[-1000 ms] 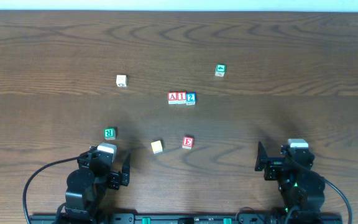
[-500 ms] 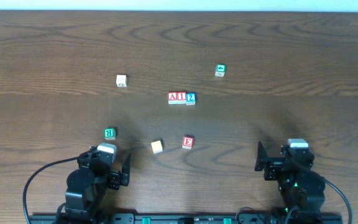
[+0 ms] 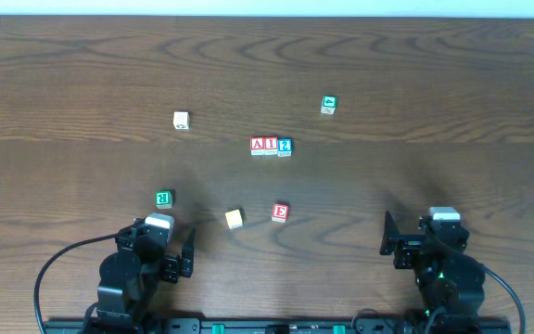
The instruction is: Spell out Ai2
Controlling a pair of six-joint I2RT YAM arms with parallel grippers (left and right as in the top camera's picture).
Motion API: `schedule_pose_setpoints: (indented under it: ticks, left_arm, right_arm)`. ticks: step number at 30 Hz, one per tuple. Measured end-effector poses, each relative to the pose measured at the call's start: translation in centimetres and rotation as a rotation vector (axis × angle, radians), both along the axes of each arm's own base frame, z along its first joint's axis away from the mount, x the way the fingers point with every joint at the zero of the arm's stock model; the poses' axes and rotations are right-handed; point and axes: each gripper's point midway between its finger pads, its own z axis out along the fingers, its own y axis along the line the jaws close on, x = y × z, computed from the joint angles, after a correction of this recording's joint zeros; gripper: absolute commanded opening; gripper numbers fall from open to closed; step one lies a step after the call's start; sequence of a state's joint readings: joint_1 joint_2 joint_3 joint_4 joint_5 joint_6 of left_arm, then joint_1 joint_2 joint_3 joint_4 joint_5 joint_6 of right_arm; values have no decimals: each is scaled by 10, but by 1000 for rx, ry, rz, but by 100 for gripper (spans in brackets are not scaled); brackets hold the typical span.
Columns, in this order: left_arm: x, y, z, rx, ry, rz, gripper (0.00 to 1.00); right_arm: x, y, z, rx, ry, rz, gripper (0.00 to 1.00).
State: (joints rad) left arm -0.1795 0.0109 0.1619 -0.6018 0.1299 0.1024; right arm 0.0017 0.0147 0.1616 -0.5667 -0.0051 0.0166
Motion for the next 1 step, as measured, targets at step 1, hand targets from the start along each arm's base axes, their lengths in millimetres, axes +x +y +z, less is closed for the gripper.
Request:
schedule_pose_setpoints:
  ticks: [1]
  left_arm:
    - [0, 0, 0, 0, 0, 0, 95]
  right_arm:
    - [0, 0, 0, 0, 0, 0, 99]
